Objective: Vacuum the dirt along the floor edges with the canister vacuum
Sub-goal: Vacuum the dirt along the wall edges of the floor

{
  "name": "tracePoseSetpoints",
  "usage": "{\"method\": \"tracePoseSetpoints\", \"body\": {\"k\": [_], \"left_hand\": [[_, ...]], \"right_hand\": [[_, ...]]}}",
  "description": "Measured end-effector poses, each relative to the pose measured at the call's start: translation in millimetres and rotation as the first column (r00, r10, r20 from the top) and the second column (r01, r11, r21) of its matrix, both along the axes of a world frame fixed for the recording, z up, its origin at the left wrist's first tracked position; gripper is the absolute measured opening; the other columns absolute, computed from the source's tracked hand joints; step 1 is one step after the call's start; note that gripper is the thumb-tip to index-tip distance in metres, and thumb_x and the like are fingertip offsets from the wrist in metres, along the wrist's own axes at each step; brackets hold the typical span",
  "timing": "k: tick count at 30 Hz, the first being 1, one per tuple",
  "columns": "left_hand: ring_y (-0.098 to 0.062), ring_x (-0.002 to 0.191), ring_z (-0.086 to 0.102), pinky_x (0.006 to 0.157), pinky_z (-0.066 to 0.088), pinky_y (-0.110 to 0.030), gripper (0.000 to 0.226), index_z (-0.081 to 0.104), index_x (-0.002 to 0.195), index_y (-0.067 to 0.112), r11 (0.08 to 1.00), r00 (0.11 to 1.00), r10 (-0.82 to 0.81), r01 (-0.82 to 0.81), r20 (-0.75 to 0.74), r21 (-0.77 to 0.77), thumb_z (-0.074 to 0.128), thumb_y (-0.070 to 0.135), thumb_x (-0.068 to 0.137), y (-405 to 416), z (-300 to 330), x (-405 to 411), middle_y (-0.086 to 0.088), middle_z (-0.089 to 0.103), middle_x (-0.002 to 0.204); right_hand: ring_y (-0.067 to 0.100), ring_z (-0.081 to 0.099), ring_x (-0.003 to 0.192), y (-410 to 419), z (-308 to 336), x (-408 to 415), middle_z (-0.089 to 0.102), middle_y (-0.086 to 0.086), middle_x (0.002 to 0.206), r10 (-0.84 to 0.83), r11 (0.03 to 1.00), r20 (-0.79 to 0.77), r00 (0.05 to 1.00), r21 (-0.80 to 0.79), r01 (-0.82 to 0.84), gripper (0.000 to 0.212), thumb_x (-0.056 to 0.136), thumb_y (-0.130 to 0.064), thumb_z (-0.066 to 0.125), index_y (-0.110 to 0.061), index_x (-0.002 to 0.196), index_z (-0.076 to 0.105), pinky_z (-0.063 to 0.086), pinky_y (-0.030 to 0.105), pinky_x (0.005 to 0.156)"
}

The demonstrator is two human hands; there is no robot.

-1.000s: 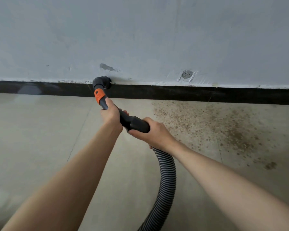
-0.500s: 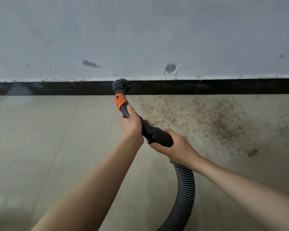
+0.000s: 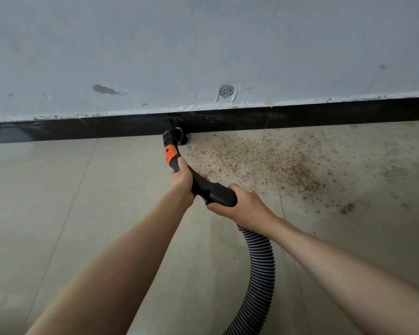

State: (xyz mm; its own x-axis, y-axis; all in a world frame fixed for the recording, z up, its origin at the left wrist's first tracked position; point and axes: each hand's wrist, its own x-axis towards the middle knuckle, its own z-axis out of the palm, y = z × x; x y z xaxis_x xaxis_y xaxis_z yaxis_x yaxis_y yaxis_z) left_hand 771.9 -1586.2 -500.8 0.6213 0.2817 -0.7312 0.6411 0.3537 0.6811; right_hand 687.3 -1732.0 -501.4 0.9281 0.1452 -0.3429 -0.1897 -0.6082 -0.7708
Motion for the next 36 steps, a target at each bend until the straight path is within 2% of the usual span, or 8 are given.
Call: {"method": "tracePoseSetpoints", "body": {"k": [2,5,7,17,24,27,32,36], "left_hand": [[-0.023,0.051,0.065,0.047,0.053,-0.032,0.047,0.039,0.115,0.009,0.998,0.998,-0.069,0.069,0.001,0.012,0.041,0.051,0.096,-10.7,-3.2,-2.0,-0.013,0.061,0.077],[-0.034,0.094,0.064,0.074,0.057,-0.046,0.059,0.038,0.132,0.008,0.979,0.980,-0.193,0.196,-0.038,0.065,0.039,0.054,0.095,-30.5,-9.6,-5.7,-0.016,0.059,0.111],[-0.035,0.106,0.058,0.080,0.055,-0.048,0.061,0.034,0.137,0.010,0.961,0.963,-0.263,0.267,-0.059,0.076,0.039,0.054,0.095,-47.6,-10.2,-9.0,-0.014,0.054,0.119],[-0.037,0.113,0.054,0.086,0.052,-0.050,0.060,0.032,0.139,0.005,0.894,0.893,-0.444,0.447,-0.070,0.032,0.036,0.049,0.098,-131.1,-10.4,-15.8,-0.015,0.051,0.123],[-0.032,0.107,0.055,0.075,0.053,-0.042,0.059,0.033,0.138,0.006,0.815,0.815,-0.578,0.579,-0.045,0.029,0.037,0.049,0.098,-167.4,-10.0,-18.5,-0.014,0.051,0.123],[-0.031,0.104,0.056,0.077,0.053,-0.042,0.058,0.035,0.135,0.005,0.795,0.798,-0.601,0.603,-0.048,0.067,0.036,0.050,0.098,-163.8,-11.1,-16.4,-0.012,0.053,0.116],[-0.036,0.106,0.059,0.090,0.052,-0.049,0.045,0.040,0.115,0.009,0.791,0.800,-0.599,0.599,-0.046,0.125,0.034,0.051,0.098,-129.7,-16.3,-11.0,-0.017,0.058,0.115],[-0.035,0.104,0.060,0.090,0.052,-0.049,0.050,0.043,0.117,0.005,0.821,0.838,-0.544,0.541,-0.039,0.183,0.036,0.051,0.097,-91.3,-15.0,-7.8,-0.017,0.059,0.111]], "right_hand": [[0.010,0.061,0.066,-10.1,-4.0,-6.9,0.063,-0.004,0.087,-0.035,0.999,-0.014,0.999,-0.020,0.034,0.048,0.075,-0.063,0.070,-0.025,0.097,0.051,0.046,0.025,0.055],[0.010,0.062,0.069,-32.0,-7.3,-17.8,0.062,-0.005,0.088,-0.074,0.996,-0.033,0.997,-0.041,0.073,0.049,0.075,-0.065,0.069,-0.027,0.099,0.050,0.047,0.024,0.055],[0.010,0.062,0.071,-48.7,-8.3,-25.8,0.062,-0.006,0.088,-0.102,0.993,-0.048,0.994,-0.064,0.098,0.049,0.075,-0.066,0.068,-0.028,0.098,0.049,0.045,0.023,0.055],[0.015,0.065,0.072,-114.1,-12.6,-57.3,0.064,-0.001,0.086,-0.301,0.954,-0.096,0.949,-0.048,0.297,0.045,0.070,-0.064,0.069,-0.030,0.093,0.051,0.051,0.030,0.059],[0.015,0.067,0.061,-131.2,-15.5,-74.8,0.067,0.002,0.080,-0.437,0.899,-0.090,0.895,-0.018,0.438,0.039,0.073,-0.060,0.071,-0.030,0.090,0.052,0.052,0.027,0.054],[0.013,0.065,0.053,-125.4,-13.1,-75.2,0.066,0.003,0.077,-0.430,0.902,-0.088,0.899,0.003,0.431,0.039,0.073,-0.058,0.071,-0.028,0.090,0.053,0.050,0.025,0.049],[0.020,0.065,0.061,-91.0,-14.1,-69.9,0.065,0.004,0.079,-0.390,0.920,-0.069,0.918,0.003,0.392,0.042,0.074,-0.059,0.069,-0.024,0.090,0.052,0.053,0.034,0.055],[0.017,0.065,0.063,-55.4,-12.3,-61.5,0.065,0.001,0.079,-0.341,0.940,-0.064,0.938,0.010,0.342,0.049,0.068,-0.068,0.064,-0.026,0.089,0.051,0.053,0.033,0.054]]}}
